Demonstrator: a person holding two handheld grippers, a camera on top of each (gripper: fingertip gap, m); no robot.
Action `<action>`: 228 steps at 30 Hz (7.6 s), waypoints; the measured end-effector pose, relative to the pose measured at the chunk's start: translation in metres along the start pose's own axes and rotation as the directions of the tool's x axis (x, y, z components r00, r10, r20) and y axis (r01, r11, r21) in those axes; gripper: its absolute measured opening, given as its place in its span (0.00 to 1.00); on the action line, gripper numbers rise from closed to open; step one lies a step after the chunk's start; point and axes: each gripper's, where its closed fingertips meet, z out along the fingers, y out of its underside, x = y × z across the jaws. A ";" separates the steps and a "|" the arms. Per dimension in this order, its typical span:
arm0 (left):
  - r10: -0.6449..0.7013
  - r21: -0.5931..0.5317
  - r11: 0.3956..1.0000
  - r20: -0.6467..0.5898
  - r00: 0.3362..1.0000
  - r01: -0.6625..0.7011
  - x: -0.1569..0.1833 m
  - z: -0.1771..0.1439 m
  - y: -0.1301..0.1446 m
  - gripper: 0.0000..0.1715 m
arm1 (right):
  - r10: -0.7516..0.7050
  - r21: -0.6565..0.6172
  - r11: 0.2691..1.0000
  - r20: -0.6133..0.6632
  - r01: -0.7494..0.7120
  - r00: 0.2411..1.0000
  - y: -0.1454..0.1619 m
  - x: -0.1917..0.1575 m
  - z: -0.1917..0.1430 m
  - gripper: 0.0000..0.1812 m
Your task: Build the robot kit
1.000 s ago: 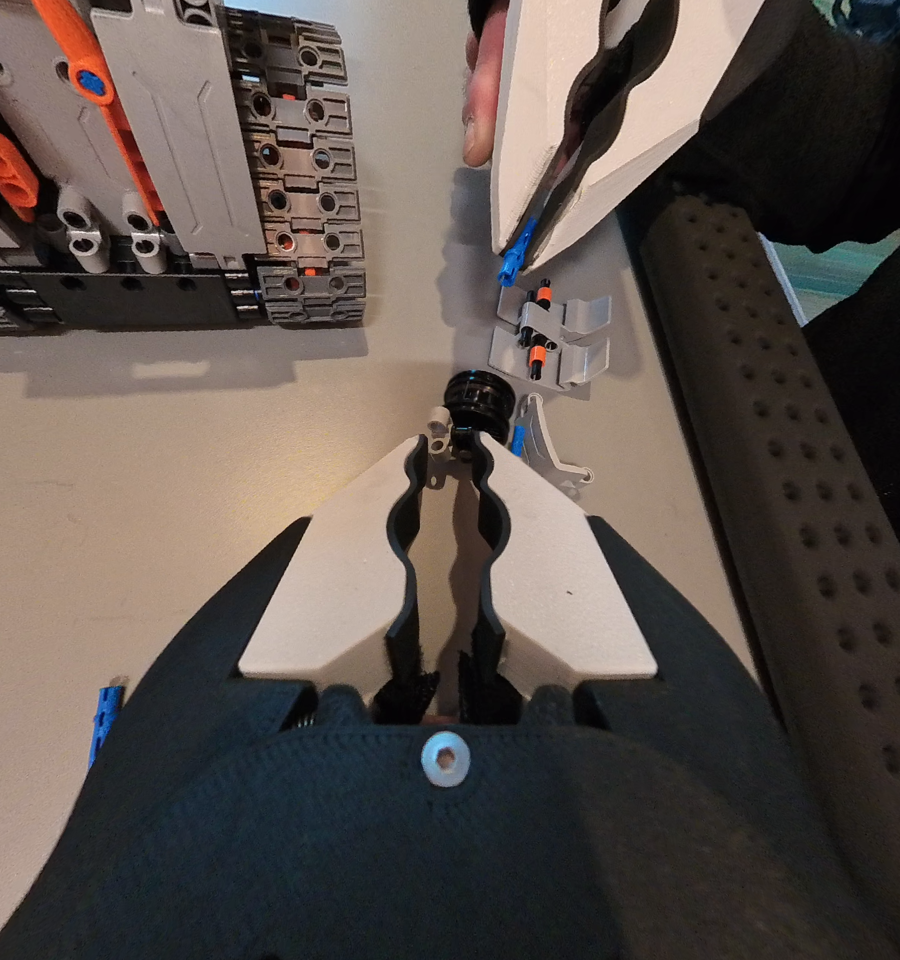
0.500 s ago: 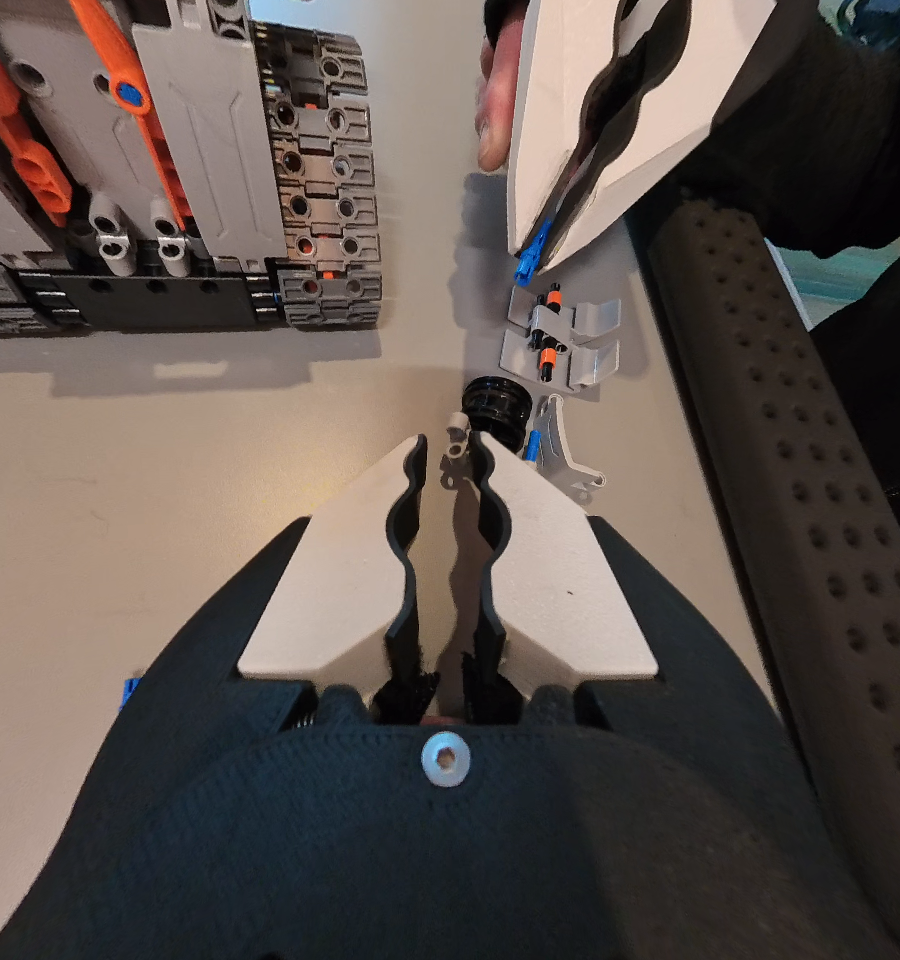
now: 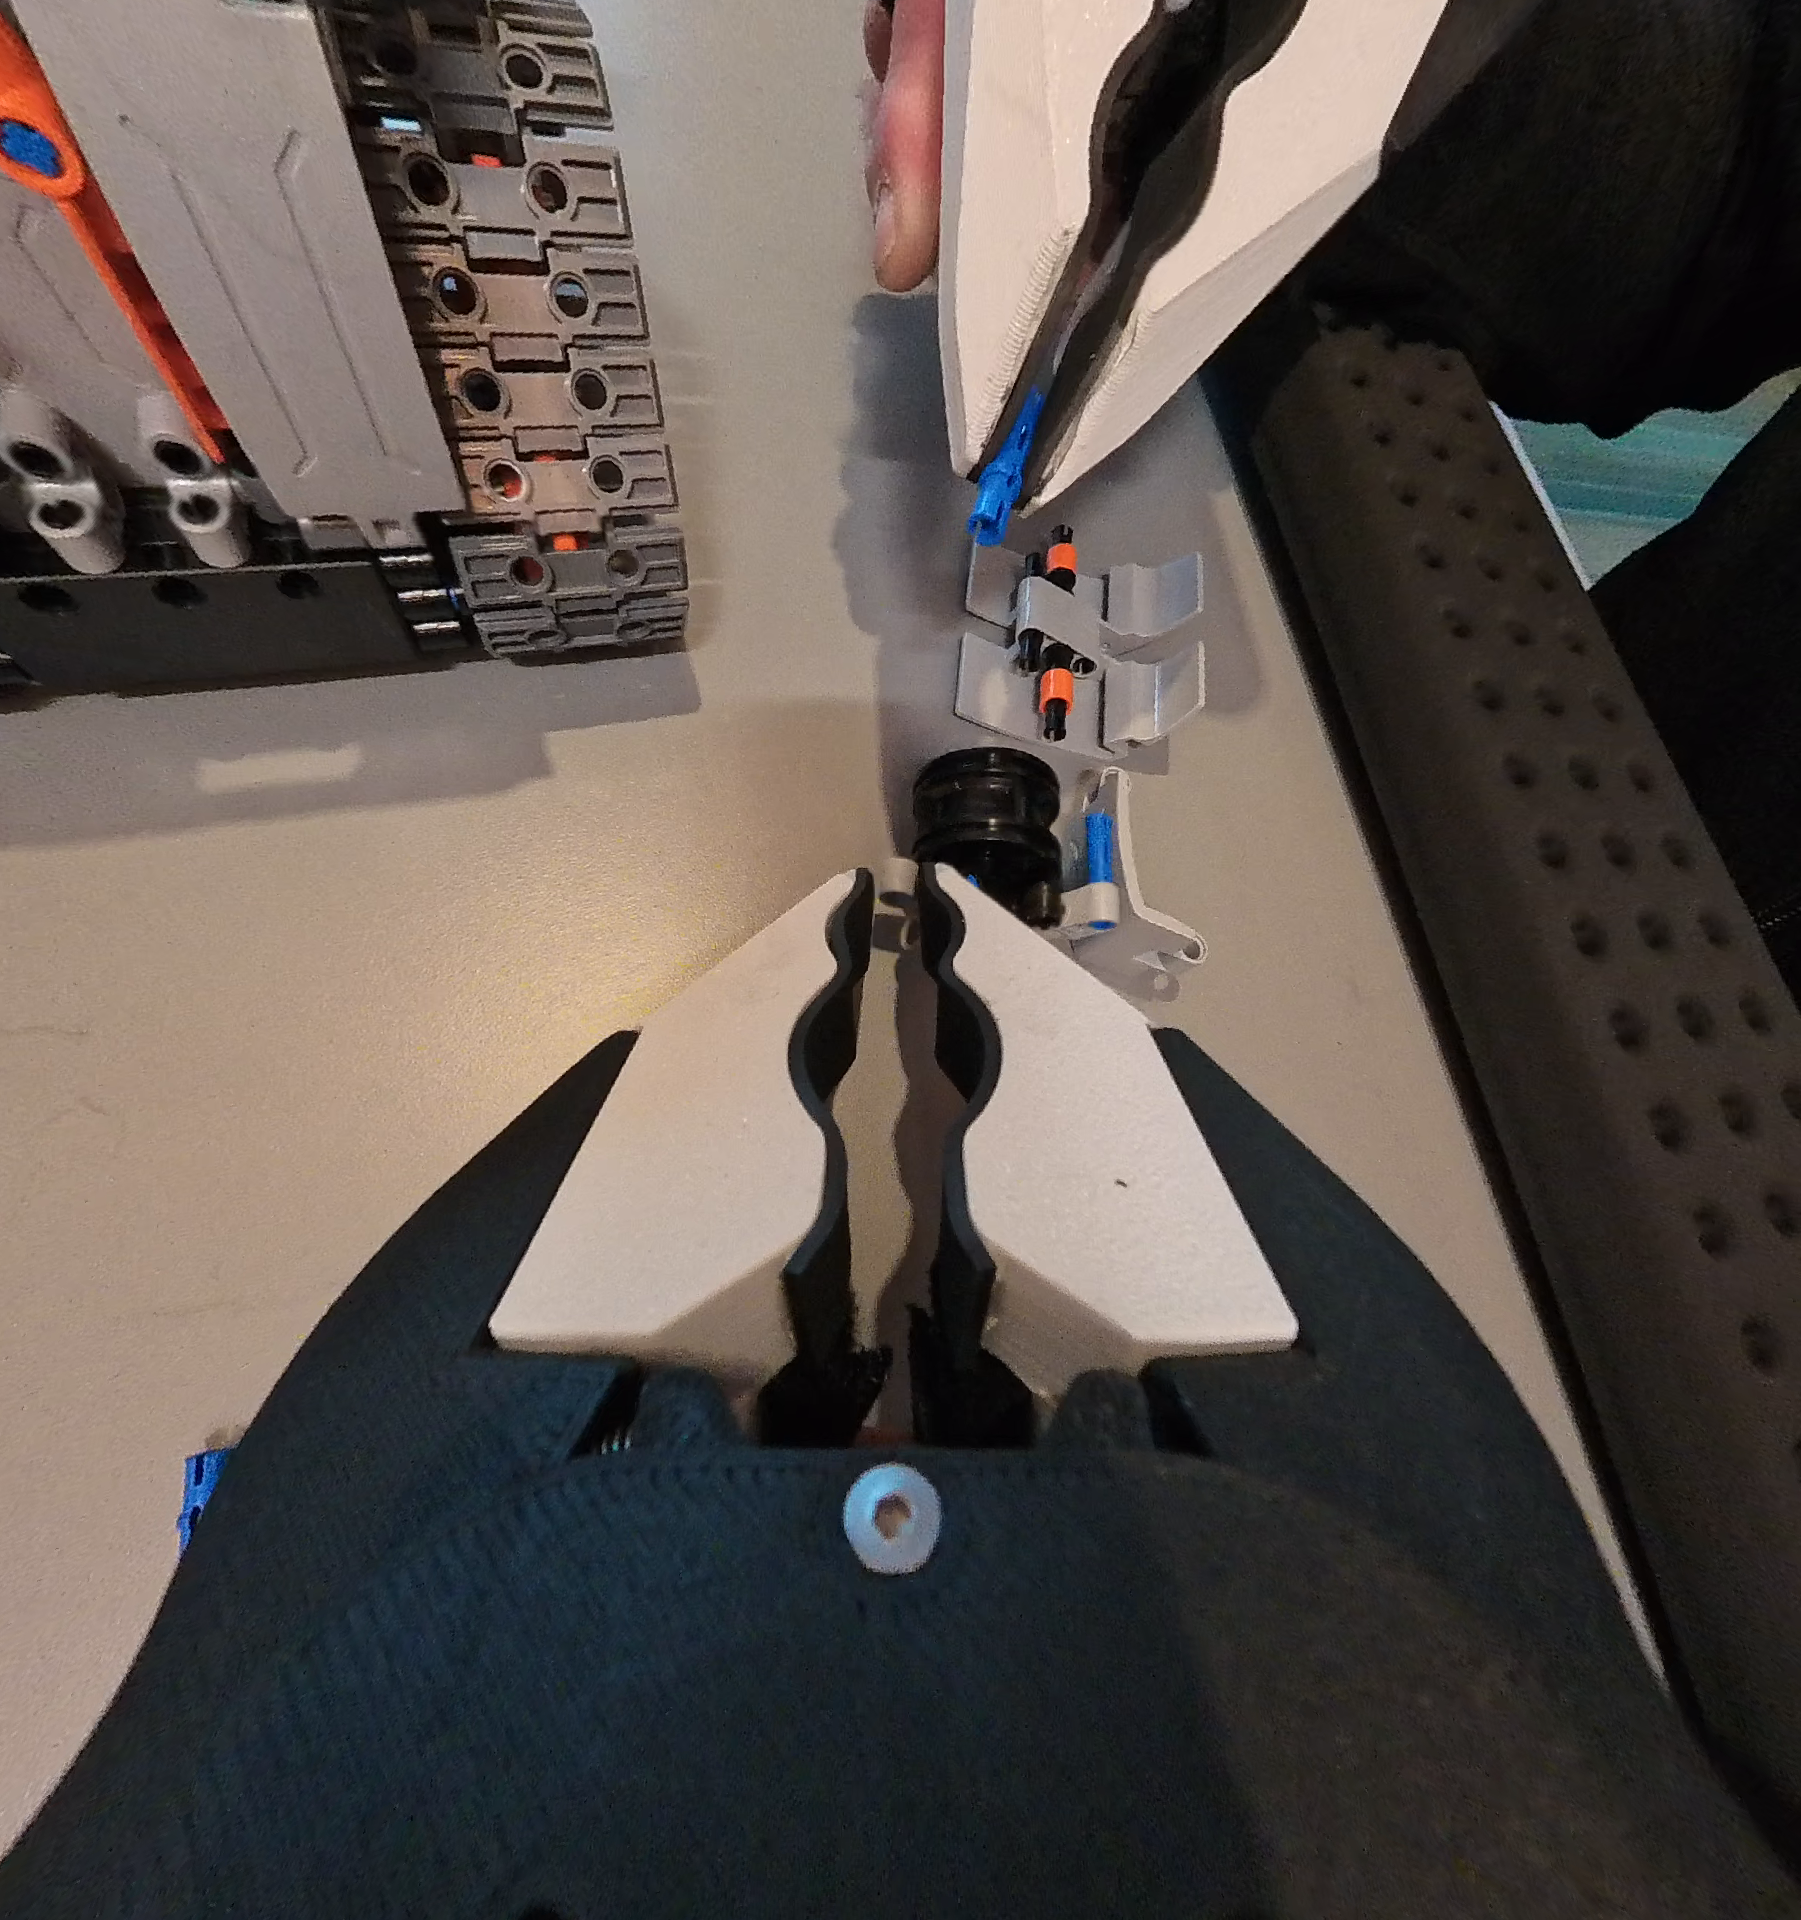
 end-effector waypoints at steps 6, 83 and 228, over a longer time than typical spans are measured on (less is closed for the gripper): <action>-0.039 0.037 0.998 -0.043 0.998 0.041 0.005 -0.005 -0.006 0.07 | 0.000 0.006 1.000 -0.004 0.000 1.000 -0.001 0.001 -0.001 0.01; 0.482 -0.199 0.874 0.465 0.743 -0.443 0.015 -0.015 -0.046 0.02 | -0.076 -0.042 0.996 0.063 0.079 0.995 -0.003 -0.015 -0.005 0.01; 0.222 -0.065 0.975 0.393 0.892 -0.214 0.025 -0.023 -0.031 0.03 | -0.118 -0.009 0.993 0.075 0.119 0.990 -0.004 -0.026 0.013 0.18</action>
